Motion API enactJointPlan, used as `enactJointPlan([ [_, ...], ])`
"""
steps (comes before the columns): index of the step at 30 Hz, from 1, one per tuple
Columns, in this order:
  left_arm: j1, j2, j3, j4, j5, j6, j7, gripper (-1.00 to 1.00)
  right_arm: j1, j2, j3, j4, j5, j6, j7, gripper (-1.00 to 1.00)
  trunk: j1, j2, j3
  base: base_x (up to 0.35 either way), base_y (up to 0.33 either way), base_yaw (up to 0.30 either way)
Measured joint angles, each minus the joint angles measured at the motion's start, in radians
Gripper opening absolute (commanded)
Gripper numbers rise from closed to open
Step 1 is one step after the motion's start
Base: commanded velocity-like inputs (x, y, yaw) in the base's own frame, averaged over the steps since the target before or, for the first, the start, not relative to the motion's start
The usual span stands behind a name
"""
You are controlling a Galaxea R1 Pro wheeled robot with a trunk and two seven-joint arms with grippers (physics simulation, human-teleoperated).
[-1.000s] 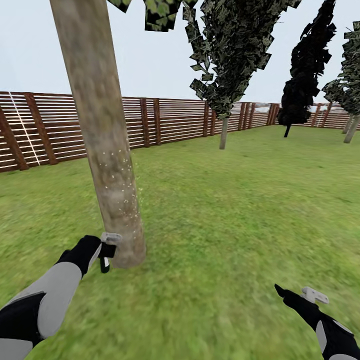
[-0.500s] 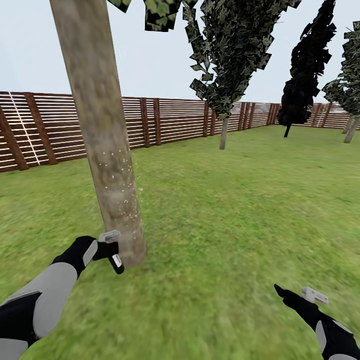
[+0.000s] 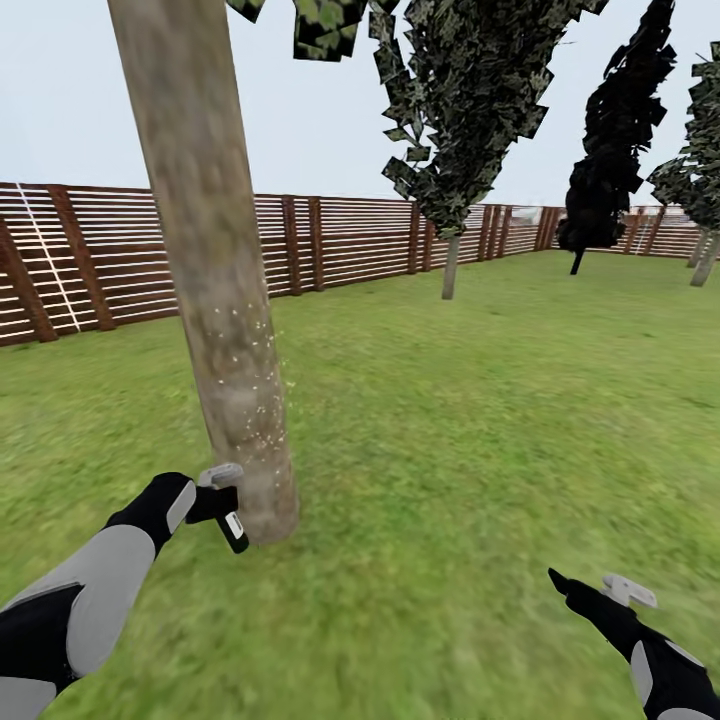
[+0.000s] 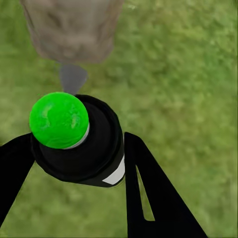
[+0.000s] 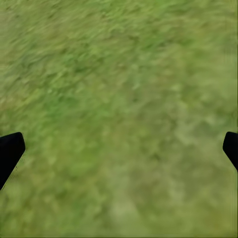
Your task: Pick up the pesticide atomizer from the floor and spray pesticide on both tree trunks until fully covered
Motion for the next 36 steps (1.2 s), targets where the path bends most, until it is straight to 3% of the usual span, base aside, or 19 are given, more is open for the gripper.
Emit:
enactJointPlan([
  [13,0.0,0.0,-0.001,0.0,0.0,0.002,0.0,-1.0,0.0,0.0,-0.001,0.0,0.0,0.0,0.002,1.0,0.0,0.0,0.003,0.016,0.322,-0.228],
  [22,0.0,0.0,-0.001,0.0,0.0,0.003,0.0,-1.0,0.0,0.008,0.0,0.011,0.003,0.0,0.001,1.0,0.0,0.0,0.003,-0.101,0.282,-0.01],
  [31,0.0,0.001,0.0,0.0,0.0,0.001,0.0,-1.0,0.0,0.006,0.0,0.057,0.002,0.0,0.002,1.0,0.0,0.0,0.003,-0.08,0.076,-0.005],
  [36,0.0,0.002,0.0,0.0,0.0,0.001,0.0,-1.0,0.0,0.005,0.0,0.058,0.001,0.0,0.002,1.0,0.0,0.0,0.003,-0.18,0.238,-0.223],
])
